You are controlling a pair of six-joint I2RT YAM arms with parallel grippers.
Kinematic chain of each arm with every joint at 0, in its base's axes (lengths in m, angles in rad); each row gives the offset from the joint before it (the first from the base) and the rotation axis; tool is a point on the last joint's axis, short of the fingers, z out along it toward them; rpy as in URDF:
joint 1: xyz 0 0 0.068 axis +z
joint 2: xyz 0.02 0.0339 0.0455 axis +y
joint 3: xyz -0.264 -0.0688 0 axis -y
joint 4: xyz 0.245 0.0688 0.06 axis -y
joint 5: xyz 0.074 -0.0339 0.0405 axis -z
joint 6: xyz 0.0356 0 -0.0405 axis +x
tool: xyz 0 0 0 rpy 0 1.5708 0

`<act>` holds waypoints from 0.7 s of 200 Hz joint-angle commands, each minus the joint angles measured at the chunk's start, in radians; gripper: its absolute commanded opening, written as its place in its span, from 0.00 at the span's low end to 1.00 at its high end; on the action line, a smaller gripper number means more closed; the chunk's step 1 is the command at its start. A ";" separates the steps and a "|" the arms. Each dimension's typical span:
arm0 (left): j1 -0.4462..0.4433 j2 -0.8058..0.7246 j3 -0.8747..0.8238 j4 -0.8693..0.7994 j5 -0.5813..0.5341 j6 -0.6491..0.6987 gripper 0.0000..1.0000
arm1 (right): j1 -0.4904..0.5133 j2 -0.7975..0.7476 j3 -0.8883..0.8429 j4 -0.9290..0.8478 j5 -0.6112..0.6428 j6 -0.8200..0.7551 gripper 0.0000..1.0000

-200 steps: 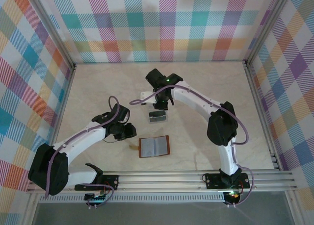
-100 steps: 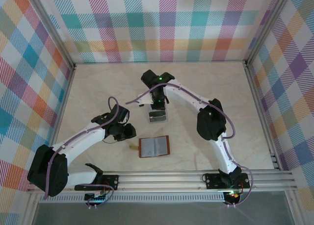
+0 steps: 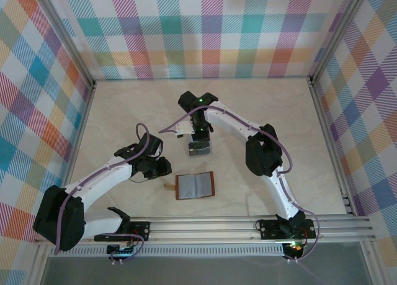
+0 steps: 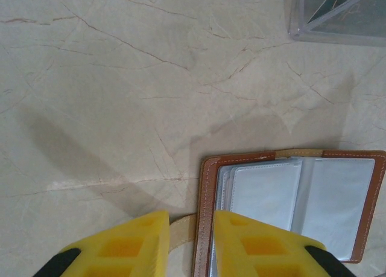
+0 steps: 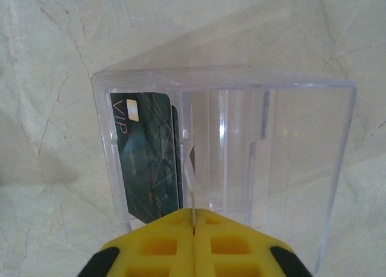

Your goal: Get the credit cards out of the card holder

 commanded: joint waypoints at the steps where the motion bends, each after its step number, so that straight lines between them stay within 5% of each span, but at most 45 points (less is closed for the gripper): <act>1: 0.012 -0.024 -0.014 -0.040 0.006 0.005 0.27 | -0.008 0.015 0.023 0.024 0.016 -0.004 0.22; 78: 0.013 -0.028 -0.022 -0.040 0.006 0.006 0.27 | -0.022 -0.020 0.006 0.164 0.088 0.001 0.34; 140: 0.013 -0.031 -0.021 -0.041 0.007 0.006 0.27 | -0.022 -0.109 -0.062 0.019 -0.110 0.049 0.39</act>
